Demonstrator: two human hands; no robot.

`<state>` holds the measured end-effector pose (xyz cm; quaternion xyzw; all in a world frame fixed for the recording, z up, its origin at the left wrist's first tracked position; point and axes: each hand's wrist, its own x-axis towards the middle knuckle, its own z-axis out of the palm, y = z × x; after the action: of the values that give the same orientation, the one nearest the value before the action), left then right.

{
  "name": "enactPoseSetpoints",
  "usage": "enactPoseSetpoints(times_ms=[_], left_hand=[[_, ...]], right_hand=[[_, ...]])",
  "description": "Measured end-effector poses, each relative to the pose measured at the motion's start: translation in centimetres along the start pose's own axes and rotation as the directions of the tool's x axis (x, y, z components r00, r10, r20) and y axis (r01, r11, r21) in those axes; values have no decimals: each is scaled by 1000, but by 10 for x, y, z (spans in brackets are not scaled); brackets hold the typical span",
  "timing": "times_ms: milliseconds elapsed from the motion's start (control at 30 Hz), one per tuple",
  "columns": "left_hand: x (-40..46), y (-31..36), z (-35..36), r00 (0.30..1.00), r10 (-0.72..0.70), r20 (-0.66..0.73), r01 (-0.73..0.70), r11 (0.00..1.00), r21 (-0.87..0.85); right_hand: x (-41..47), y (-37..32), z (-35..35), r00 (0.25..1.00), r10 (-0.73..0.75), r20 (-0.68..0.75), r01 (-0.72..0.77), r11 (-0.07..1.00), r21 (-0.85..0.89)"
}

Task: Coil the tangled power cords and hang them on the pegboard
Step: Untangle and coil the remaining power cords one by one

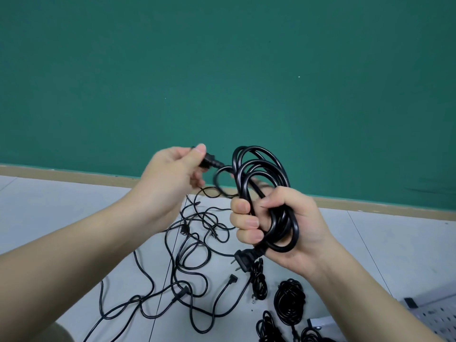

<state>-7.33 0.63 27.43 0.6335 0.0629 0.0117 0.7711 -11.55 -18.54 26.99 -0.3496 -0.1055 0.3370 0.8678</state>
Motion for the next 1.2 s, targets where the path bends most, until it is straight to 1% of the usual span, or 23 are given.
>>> enactPoseSetpoints(times_ms=[67,133,200,300,367,400,433,467,500,533,567,600,633,767,833,900,933,967,1000,1033,1067,1133,1200], left_hand=[[10,4,-9,989,56,-134,-50,998,46],[20,6,-20,965,123,-233,-93,986,137],[27,8,-31,939,213,-269,-136,951,278],[29,15,-40,959,208,-194,-81,853,515],[24,16,-43,991,107,-76,-19,691,723],[20,14,-42,999,28,19,-32,614,788],[13,11,-37,990,-55,127,-72,579,812],[5,9,-30,963,-118,242,-123,605,787],[-3,7,-22,920,-152,362,-163,692,703],[-9,5,-14,864,-155,478,-156,822,548],[-16,3,-6,814,-144,563,-84,929,360],[-20,2,0,779,-131,613,4,979,204],[-22,1,3,765,-111,634,47,992,118],[-21,3,1,766,-62,640,-1,995,97],[-19,11,-3,760,-137,636,78,990,119],[-15,16,-9,778,-220,588,66,960,272],[-12,17,-13,806,-219,550,-41,907,420],[-10,17,-15,839,-175,515,-199,783,589],[-10,18,-16,851,-105,514,-358,599,716],[-12,18,-16,840,-53,541,-472,423,774],[-15,19,-15,832,-50,552,-511,319,798],[-22,21,-14,832,-125,541,-514,198,835],[-31,24,-10,821,-191,538,-547,9,837]], right_hand=[[-3,-6,-3,1000,-10,-15,11,999,41],[-6,-12,-6,999,-27,-27,28,1000,13],[-8,-17,-7,998,-59,-38,57,998,-39],[-12,-21,-7,997,-77,-27,76,995,-65],[-13,-21,-6,998,-66,-6,65,996,-65],[-14,-20,-6,999,-51,15,52,997,-61],[-13,-18,-5,999,-33,37,35,998,-58],[-12,-15,-4,998,-11,56,15,998,-60],[-10,-12,-4,998,9,68,-5,998,-64],[-9,-11,-3,997,25,76,-20,997,-69],[-8,-10,-3,996,34,84,-28,997,-68],[-7,-11,-3,995,34,91,-29,998,-64],[-7,-14,-4,995,28,95,-23,998,-59],[-10,-22,-10,999,10,41,-5,995,-100],[-12,-23,-15,1000,-13,0,13,991,-135],[-13,-26,-19,996,-58,-72,46,985,-164],[-13,-28,-21,989,-82,-126,57,980,-190],[-14,-29,-22,977,-104,-186,60,972,-228],[-13,-28,-23,961,-127,-244,59,962,-267],[-12,-27,-23,944,-147,-295,53,951,-303],[-10,-24,-23,926,-164,-339,42,940,-340],[-4,-15,-24,887,-195,-419,-2,905,-426],[2,-7,-28,835,-230,-500,-77,850,-521]])
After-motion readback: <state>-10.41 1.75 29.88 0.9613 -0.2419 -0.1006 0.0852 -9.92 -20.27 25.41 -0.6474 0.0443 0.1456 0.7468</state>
